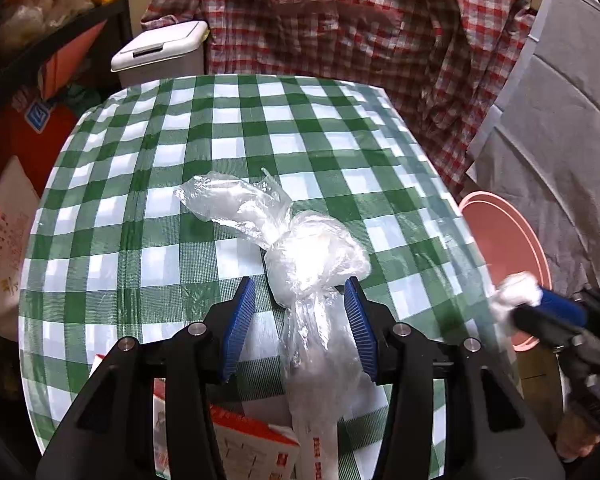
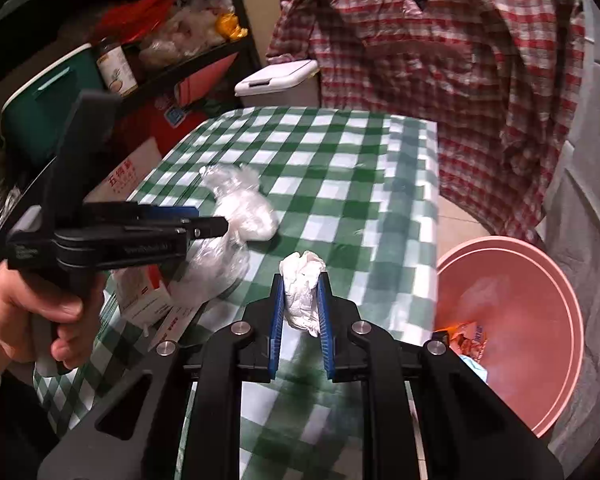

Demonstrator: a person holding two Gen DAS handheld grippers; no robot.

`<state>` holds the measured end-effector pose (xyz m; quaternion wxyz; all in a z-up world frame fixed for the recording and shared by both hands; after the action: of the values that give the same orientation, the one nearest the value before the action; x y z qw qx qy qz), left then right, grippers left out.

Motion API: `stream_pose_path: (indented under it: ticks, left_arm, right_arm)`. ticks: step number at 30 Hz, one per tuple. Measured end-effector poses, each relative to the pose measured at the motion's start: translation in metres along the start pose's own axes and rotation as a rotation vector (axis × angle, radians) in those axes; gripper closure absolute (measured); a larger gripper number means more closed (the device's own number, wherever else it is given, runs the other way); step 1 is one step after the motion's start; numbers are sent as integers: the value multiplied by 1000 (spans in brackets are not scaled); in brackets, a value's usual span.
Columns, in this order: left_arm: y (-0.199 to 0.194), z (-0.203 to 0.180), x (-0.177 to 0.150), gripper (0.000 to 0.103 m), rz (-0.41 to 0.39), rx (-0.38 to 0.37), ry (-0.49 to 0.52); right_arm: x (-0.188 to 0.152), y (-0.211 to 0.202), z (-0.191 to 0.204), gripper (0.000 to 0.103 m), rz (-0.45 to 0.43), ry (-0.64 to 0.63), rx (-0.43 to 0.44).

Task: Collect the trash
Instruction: 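Grasp the clear plastic bag with the left tool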

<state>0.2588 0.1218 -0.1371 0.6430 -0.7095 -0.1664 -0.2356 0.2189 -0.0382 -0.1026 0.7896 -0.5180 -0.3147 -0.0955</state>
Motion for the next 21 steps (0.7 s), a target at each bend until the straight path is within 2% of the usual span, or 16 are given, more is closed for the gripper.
stream_pose_path:
  ticks: [3,4,5,8,21]
  left_arm:
    - [5,2,0,58,5,2,-4]
    - [6,2,1,61,6,0,-6]
    - [6,1,1,73,8,-4,-1]
    - [3,-2,5,80,-3,-3,22]
    - [-42,-5,24,83,-118,14,12]
  right_arm:
    - [4,-4,-3,86,-15,3,-7]
    - [5,-5,-5,86,-19,5,-9]
    - [5,-6,-7,86,-24,6,-11]
    - [8,-10,-10,86,-35,13,-15]
    - [23,-44,-30,86,-130,53,-66]
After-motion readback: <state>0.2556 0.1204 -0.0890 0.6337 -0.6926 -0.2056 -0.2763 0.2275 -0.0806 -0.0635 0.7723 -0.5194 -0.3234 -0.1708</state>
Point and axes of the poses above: each gripper's, at about its wrist camera, not at the fingertips, and y roughly the way its jaws point, z to its left, x to its top, the point moved 7 cm from there along y, roughly the way its jaws point, and after that the axes turned 9 degrees about y, right-handed, at the moved point
